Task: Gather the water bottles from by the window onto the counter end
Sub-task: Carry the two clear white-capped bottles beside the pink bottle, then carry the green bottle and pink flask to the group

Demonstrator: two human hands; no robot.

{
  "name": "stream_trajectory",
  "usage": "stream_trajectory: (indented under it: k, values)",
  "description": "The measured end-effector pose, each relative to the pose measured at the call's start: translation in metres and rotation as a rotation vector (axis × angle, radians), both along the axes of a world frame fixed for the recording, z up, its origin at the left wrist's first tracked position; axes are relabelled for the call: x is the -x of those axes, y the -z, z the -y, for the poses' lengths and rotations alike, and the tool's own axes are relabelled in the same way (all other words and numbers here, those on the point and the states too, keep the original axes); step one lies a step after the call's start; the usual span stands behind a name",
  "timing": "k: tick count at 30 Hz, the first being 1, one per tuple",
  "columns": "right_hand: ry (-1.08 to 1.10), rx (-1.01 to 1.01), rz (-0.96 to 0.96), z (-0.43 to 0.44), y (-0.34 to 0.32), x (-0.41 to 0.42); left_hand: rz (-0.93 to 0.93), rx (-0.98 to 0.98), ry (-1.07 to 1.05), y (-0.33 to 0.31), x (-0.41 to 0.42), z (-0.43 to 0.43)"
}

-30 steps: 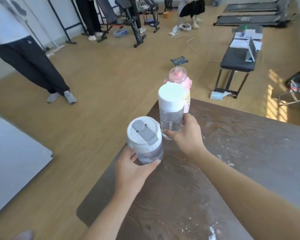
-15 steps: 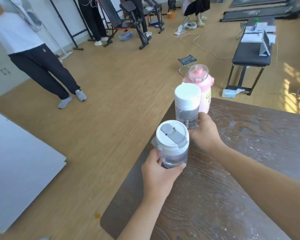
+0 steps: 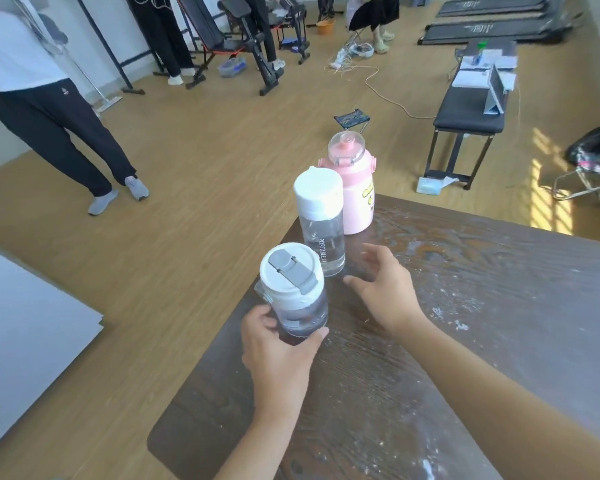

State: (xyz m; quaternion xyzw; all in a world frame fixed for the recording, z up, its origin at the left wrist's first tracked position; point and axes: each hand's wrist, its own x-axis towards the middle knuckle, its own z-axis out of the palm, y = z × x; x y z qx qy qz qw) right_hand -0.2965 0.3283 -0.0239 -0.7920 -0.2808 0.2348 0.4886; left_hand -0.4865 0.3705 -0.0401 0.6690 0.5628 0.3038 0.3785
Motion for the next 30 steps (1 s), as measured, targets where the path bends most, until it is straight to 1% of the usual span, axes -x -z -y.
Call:
stream_trajectory:
  k: [2, 3, 5, 8, 10, 12, 17, 20, 22, 24, 26, 28, 30]
  values:
    - [-0.001, -0.008, -0.007, 0.028, 0.003, -0.004, -0.044, 0.02, -0.081, -0.004, -0.003, 0.026]
    - [-0.003, -0.004, -0.009, 0.045, 0.005, -0.006, -0.052, 0.042, -0.082, -0.005, -0.005, 0.04]
    - [-0.003, 0.016, -0.001, 0.083, 0.009, -0.012, -0.062, 0.065, -0.009, -0.004, -0.014, 0.068]
    - [0.072, 0.047, 0.056, 0.147, 0.014, -0.026, -0.108, -0.03, 0.233, -0.001, -0.045, 0.104]
    - [0.162, 0.043, 0.054, 0.194, 0.012, -0.037, -0.123, -0.109, 0.417, -0.004, -0.077, 0.128]
    - [0.281, 0.042, 0.056, 0.243, 0.008, -0.048, -0.101, -0.138, 0.58, -0.009, -0.116, 0.154]
    - [0.636, 0.061, 0.07, 0.368, 0.0, -0.071, -0.068, -0.072, 0.947, -0.017, -0.216, 0.24]
    - [0.812, 0.056, 0.064, 0.436, -0.007, -0.072, -0.044, -0.077, 1.148, -0.021, -0.268, 0.304]
    - [0.921, 0.076, 0.098, 0.477, -0.005, -0.069, -0.021, -0.06, 1.3, -0.026, -0.294, 0.353]
    - [1.009, 0.091, 0.119, 0.511, -0.004, -0.061, 0.019, -0.031, 1.46, -0.033, -0.311, 0.402]
    - [1.085, 0.079, 0.097, 0.537, -0.005, -0.049, 0.053, 0.002, 1.603, -0.039, -0.319, 0.447]
    - [1.17, 0.073, 0.074, 0.56, -0.006, -0.033, 0.05, 0.028, 1.716, -0.04, -0.321, 0.486]
    - [1.238, 0.109, 0.08, 0.579, -0.001, -0.017, 0.027, 0.029, 1.786, -0.038, -0.322, 0.517]
